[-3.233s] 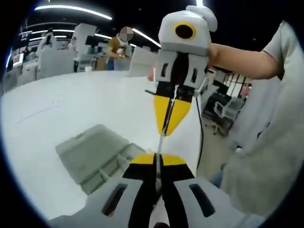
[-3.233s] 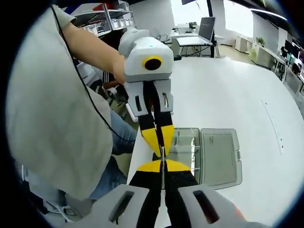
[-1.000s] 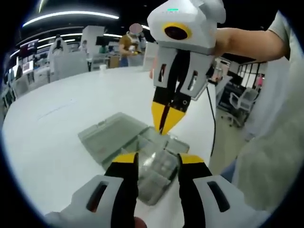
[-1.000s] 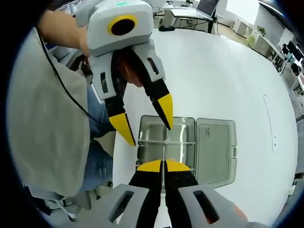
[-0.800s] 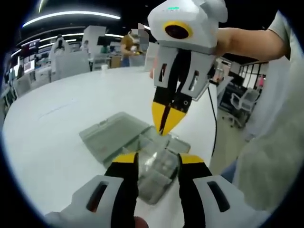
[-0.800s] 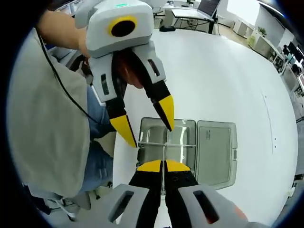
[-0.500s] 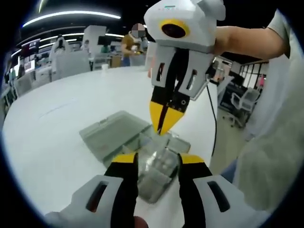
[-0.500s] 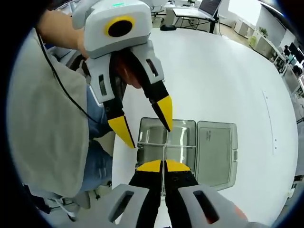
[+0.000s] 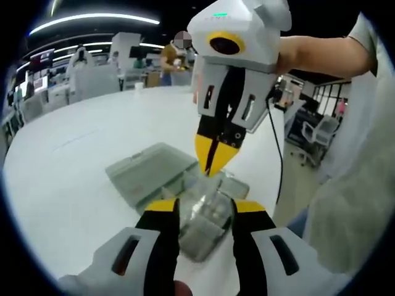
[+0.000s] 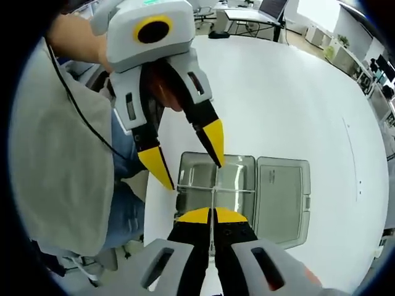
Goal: Insert the divider into the dual guide fixture by aligning both edges with the guide slots and pushing it downward to the bottom, including one-sided entry, uneven engagement, binding, and posture correction.
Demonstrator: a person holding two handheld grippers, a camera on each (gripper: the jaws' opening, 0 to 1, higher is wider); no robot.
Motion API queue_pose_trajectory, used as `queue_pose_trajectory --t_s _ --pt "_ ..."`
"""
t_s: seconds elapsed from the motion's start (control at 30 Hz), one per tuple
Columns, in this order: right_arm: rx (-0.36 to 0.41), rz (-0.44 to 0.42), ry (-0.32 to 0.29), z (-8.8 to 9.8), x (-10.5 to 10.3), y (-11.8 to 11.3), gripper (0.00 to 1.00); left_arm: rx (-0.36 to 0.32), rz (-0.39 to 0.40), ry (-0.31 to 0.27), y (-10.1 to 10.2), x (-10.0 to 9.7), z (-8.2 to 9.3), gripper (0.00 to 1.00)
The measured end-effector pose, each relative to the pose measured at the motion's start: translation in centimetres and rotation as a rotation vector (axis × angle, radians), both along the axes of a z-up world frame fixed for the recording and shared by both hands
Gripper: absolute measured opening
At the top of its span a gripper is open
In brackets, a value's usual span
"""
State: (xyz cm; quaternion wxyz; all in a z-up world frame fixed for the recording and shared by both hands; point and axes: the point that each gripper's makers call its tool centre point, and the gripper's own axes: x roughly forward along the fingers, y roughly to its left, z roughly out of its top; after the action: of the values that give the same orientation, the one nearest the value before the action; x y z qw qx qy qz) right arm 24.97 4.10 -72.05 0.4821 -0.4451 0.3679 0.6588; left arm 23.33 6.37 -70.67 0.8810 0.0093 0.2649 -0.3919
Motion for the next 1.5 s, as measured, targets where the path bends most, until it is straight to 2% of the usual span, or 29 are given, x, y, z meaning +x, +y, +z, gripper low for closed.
queue_pose_trajectory --t_s 0.47,0.67,1.5 --pt "-0.002 -0.004 0.01 -0.42 -0.04 0.08 0.0 -0.003 0.005 0.009 0.08 -0.01 -0.19 0.3" --pt "0.021 -0.013 0.022 -0.19 -0.12 0.4 0.0 -0.001 0.005 0.009 0.07 0.03 -0.14 0.3" --pt "-0.016 -0.017 0.008 -0.95 0.25 -0.08 0.0 0.005 0.003 0.009 0.17 0.26 0.01 0.29"
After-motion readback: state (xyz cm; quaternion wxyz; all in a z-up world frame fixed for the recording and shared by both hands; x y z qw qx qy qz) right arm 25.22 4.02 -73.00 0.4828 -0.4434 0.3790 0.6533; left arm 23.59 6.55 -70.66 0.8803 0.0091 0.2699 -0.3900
